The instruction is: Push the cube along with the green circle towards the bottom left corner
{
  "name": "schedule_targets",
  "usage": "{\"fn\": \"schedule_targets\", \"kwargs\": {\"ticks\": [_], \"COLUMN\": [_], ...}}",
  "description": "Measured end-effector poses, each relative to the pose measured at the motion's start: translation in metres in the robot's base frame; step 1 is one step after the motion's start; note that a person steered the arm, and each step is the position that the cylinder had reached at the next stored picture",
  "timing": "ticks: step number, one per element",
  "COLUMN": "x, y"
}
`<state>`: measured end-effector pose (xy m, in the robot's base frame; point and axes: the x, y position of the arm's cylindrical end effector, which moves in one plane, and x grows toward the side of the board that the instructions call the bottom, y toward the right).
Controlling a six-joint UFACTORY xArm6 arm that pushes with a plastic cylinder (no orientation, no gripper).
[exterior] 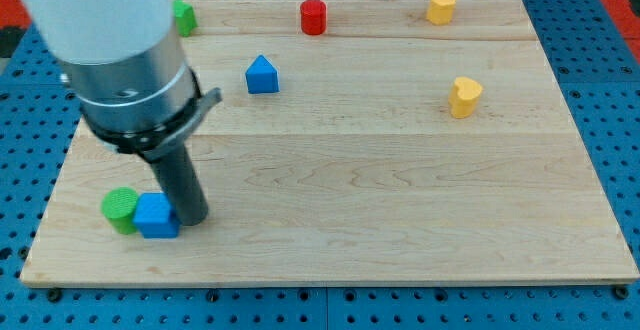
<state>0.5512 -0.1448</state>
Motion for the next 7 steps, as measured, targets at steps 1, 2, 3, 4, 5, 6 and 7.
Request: {"fn": "schedule_targets", "kwargs": {"ticks": [1, 2, 3, 4, 5, 6, 7], "x": [0.0, -0.005, -0.019, -0.032, -0.045, -0.047, -0.047], "y": [-0.008, -0.003, 0.013, 0.028, 0.032, -0.006, -0.053]}}
